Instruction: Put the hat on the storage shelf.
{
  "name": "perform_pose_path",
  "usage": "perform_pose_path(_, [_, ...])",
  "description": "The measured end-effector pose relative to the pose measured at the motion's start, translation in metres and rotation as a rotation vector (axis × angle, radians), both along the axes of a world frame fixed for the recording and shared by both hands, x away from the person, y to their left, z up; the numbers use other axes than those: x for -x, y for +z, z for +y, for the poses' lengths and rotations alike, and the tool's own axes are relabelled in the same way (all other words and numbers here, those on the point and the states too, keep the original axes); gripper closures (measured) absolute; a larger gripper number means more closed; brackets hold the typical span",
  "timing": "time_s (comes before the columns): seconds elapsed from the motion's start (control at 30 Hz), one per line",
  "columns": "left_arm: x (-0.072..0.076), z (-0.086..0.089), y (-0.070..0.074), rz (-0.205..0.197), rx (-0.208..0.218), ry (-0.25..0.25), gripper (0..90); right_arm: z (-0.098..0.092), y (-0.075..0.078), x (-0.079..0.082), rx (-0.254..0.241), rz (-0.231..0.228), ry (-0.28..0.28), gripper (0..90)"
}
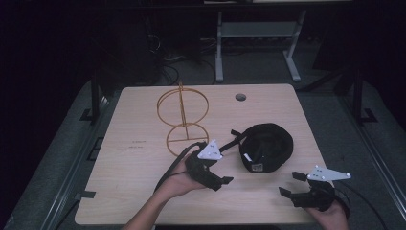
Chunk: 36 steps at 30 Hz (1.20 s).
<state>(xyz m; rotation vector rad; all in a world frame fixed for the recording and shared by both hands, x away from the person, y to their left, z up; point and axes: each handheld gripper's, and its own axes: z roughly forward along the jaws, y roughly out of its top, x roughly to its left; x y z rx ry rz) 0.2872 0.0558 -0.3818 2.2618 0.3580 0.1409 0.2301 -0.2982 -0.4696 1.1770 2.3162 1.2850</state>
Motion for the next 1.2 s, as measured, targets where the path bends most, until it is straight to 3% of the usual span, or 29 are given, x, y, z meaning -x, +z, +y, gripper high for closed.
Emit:
perform_pose_path(0.5, [-0.016, -0.060, 0.014, -0.048, -0.075, -0.104, 22.1, 0.002, 0.000, -0.002, -0.020, -0.001, 0.016, 16.1])
perform_pose_path(0.63, [-0.021, -0.075, 0.014, -0.031, -0.094, -0.129, 23.4, 0.001, 0.001, -0.001, -0.022, -0.003, 0.017, 16.1])
perform_pose_path(0.8, [-0.027, -0.090, 0.008, -0.028, -0.183, -0.182, 27.4, 0.000, 0.001, -0.001, -0.025, -0.001, 0.020, 16.1])
perform_pose_path(0.9, [-0.031, -0.095, 0.004, -0.040, -0.206, -0.195, 30.7, 0.000, 0.000, -0.002, -0.023, 0.003, 0.020, 16.1])
perform_pose_path(1.07, [-0.037, -0.098, -0.004, 0.000, -0.236, -0.208, 38.3, 0.000, 0.000, -0.001, -0.027, 0.003, 0.017, 16.1])
perform_pose_path(1.1, [-0.039, -0.100, -0.008, 0.007, -0.266, -0.220, 39.0, 0.000, 0.000, -0.002, -0.025, -0.001, 0.022, 16.1])
perform_pose_path(1.2, [-0.041, -0.101, -0.012, 0.022, -0.276, -0.229, 43.1, 0.001, -0.001, -0.002, -0.019, -0.001, 0.027, 16.1])
